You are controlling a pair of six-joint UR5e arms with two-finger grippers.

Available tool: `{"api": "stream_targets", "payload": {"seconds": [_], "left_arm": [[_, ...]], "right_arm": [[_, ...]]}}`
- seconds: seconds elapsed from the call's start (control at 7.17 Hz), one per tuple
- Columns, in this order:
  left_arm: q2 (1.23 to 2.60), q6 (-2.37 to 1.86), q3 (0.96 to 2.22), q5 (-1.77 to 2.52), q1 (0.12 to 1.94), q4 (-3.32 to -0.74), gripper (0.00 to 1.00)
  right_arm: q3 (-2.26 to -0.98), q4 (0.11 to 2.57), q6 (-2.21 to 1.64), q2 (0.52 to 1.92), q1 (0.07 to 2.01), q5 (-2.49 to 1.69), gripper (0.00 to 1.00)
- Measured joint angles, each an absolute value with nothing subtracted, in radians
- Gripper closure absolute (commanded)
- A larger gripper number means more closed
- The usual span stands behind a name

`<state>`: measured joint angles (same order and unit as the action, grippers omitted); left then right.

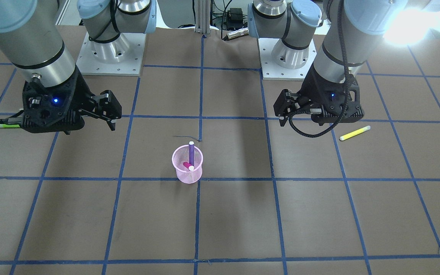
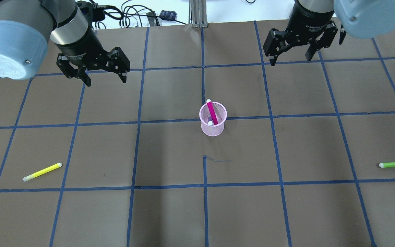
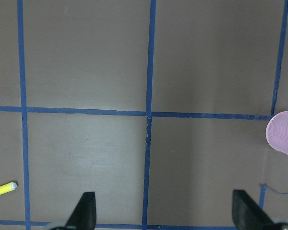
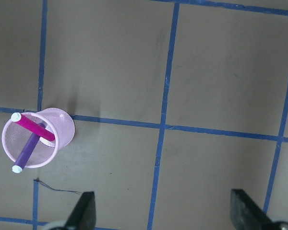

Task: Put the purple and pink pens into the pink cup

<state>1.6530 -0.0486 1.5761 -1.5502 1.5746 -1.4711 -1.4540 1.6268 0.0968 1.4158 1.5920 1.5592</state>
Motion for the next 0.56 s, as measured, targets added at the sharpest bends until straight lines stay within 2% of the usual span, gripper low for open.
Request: {"api": "stream_targets", "payload": {"seconds": [0.56], "left_arm": [[1.644,-0.037,1.589,-1.547,1.575,-1.470,0.00]], "right_arm": [[-1.448,1.626,0.094,1.417,1.593,1.571,0.00]]}}
